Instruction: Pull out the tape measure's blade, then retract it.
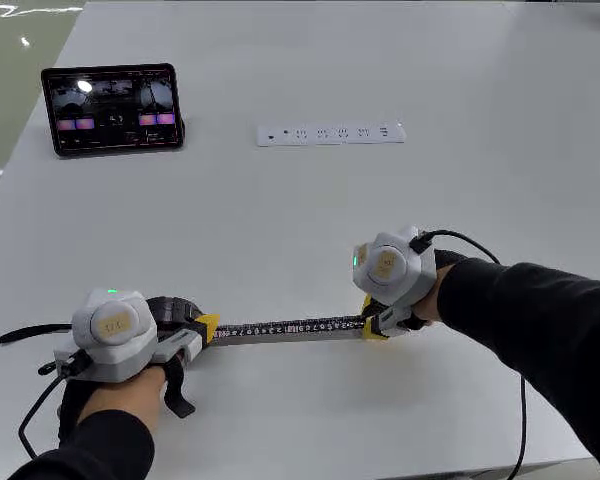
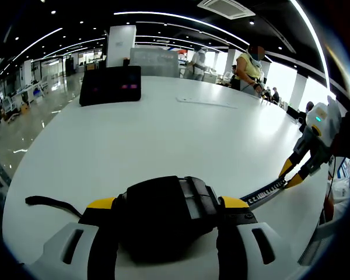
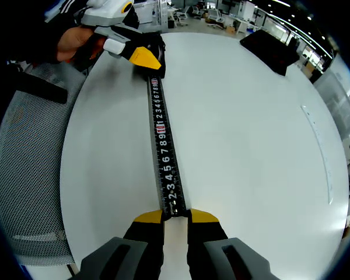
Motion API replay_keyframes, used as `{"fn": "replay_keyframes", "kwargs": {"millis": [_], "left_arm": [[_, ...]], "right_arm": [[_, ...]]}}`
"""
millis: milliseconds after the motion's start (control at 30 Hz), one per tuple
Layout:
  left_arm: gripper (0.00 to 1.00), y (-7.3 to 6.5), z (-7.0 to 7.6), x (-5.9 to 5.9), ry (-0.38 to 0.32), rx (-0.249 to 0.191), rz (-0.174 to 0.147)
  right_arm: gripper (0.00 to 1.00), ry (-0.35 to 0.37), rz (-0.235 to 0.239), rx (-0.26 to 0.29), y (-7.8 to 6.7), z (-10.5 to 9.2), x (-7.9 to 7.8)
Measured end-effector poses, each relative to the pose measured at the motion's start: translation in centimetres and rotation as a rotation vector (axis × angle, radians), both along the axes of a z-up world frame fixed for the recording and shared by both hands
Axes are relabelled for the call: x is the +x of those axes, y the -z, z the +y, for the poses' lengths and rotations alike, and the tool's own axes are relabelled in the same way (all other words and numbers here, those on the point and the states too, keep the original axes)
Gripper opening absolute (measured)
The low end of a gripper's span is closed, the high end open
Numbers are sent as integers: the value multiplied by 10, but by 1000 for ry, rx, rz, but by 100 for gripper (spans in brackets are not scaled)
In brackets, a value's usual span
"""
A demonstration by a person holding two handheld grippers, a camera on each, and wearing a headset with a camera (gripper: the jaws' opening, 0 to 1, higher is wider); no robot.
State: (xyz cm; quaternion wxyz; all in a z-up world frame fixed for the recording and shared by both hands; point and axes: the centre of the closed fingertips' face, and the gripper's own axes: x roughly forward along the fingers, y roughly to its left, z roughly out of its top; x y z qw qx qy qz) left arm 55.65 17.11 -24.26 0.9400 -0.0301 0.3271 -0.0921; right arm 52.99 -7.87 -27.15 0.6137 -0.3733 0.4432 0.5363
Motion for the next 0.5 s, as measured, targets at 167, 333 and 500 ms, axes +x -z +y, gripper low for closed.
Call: {"fn": "replay_keyframes", "kwargs": {"millis": [167, 333, 500], "left_arm": [[65, 0, 0, -1, 1, -1, 0], [65, -1, -1, 0, 1, -2, 0], [65, -1, -1, 0, 0, -3, 0]], "right_arm": [[11, -7, -1, -3, 0, 1, 0], [11, -4, -1, -2, 0, 3, 0], [11, -3, -2, -2, 1, 4, 1]]}}
